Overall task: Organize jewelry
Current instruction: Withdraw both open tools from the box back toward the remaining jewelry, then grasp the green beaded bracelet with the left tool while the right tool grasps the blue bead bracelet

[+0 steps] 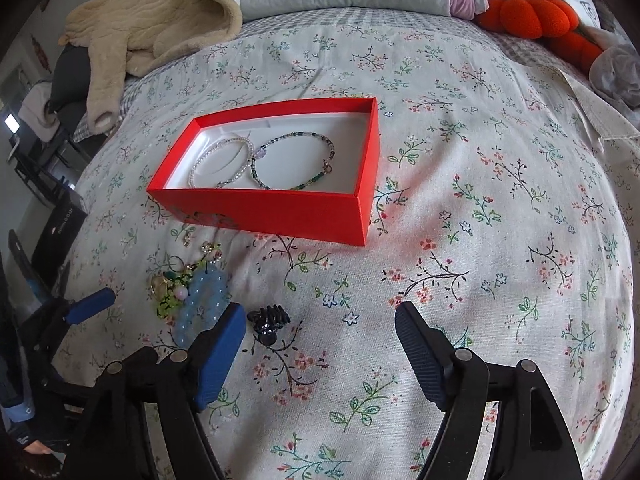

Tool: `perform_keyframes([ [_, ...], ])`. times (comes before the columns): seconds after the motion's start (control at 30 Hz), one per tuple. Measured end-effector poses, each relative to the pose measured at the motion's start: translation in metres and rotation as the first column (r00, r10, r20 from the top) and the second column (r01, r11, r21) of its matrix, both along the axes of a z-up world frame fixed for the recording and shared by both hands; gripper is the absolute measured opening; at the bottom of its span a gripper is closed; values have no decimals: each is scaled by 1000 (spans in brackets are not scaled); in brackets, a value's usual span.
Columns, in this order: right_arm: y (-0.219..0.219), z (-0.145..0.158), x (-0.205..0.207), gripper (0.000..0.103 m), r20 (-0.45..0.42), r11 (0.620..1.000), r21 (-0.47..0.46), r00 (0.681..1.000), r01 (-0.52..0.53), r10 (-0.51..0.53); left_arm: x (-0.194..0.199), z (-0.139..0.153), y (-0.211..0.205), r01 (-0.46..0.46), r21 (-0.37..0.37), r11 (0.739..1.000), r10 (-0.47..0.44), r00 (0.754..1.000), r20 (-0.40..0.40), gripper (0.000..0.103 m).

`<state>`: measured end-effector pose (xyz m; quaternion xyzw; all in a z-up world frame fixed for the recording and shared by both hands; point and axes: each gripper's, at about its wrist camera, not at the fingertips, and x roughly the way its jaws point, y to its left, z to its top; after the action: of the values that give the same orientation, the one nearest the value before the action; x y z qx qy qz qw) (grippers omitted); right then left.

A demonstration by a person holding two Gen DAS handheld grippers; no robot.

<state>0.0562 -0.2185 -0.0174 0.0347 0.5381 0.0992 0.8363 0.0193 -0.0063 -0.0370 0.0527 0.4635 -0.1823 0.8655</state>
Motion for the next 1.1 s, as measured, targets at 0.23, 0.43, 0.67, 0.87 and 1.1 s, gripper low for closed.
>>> perform_keyframes([
  [0.23, 6, -14, -7, 78, -19, 999, -29, 1000, -15, 14, 24, -14, 23, -31, -141, 990, 18, 996, -93, 56],
  [0.43, 3, -15, -18, 78, -28, 1000, -19, 1000, -6, 6, 22, -10, 18, 13, -175, 984, -35, 991, -126, 37],
  [0.67, 10, -16, -28, 78, -51, 1000, -19, 998, -25, 24, 30, -17, 8, 37, -224, 974, -85, 975, -207, 16],
  [0.87, 21, -21, -35, 78, -76, 998, -34, 996, -55, 52, 35, -20, -7, 22, -213, 977, -62, 982, -181, 16],
  [1.1, 29, -19, -33, 78, -75, 999, -21, 996, -47, 45, 36, -18, -15, -4, -169, 986, -24, 986, -162, 10],
])
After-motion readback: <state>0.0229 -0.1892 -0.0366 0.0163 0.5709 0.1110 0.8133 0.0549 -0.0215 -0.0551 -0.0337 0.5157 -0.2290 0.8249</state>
